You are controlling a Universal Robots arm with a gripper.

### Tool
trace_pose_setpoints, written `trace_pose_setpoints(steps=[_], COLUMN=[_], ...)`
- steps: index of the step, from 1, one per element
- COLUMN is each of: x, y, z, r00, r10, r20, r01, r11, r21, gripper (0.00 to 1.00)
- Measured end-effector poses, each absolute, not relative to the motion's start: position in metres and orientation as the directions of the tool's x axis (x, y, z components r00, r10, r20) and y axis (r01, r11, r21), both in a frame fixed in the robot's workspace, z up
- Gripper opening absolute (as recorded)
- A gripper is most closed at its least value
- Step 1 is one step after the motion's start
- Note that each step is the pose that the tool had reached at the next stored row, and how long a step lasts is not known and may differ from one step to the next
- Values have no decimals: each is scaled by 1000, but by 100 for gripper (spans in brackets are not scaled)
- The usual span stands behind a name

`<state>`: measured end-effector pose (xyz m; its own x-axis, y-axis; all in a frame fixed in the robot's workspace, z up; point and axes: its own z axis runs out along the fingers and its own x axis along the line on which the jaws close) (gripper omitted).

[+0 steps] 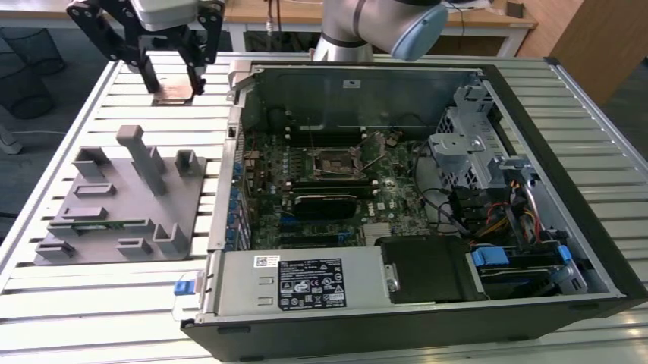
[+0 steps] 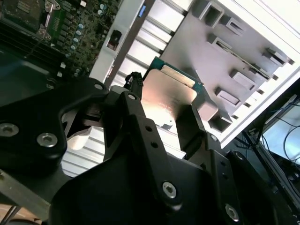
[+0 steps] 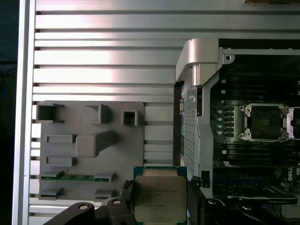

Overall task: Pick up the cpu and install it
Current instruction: 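Pick up the cpu and move it towards the insertion slot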

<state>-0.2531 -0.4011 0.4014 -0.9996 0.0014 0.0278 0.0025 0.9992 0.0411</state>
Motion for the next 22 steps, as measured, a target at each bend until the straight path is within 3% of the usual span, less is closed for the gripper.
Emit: trace_pose_setpoints(steps=[22], x=[-204], y=[-401], z=[401], r00=[-1000], r10=[1], r20=[28], r01=[3], r11=[999], r21=[41], gripper=[53])
